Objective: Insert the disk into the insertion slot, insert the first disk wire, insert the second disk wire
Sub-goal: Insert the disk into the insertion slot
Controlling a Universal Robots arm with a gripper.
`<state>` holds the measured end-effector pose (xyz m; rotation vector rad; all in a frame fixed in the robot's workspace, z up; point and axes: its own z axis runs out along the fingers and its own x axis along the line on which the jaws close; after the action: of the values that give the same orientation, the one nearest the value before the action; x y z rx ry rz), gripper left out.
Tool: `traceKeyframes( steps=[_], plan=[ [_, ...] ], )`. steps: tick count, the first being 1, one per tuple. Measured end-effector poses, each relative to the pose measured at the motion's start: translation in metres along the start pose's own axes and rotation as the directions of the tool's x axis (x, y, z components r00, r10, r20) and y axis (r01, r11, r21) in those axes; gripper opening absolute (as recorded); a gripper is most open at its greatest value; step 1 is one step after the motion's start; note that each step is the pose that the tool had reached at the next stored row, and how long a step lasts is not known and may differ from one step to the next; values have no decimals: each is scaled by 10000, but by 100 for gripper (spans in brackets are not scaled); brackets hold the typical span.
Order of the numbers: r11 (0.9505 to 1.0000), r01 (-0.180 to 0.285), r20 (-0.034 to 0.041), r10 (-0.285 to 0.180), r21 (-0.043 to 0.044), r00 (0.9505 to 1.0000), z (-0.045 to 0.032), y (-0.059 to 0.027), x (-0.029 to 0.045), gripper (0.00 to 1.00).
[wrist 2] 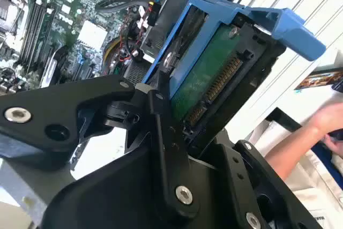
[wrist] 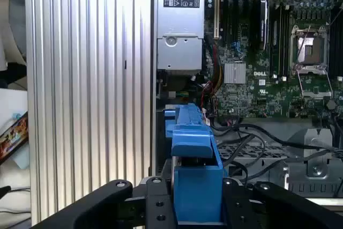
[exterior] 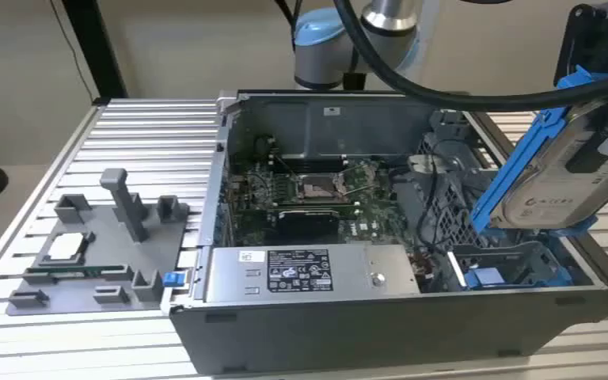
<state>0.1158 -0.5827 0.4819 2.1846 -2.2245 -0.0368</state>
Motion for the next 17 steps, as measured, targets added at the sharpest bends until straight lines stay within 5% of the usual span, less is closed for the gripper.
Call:
traceKeyframes(
  steps=[14,17],
  plan=[
    [10000,0,0,0,11,10000,0,0,14,0],
    [10000,-1,3,1,77,10000,9,0,14,0]
  ],
)
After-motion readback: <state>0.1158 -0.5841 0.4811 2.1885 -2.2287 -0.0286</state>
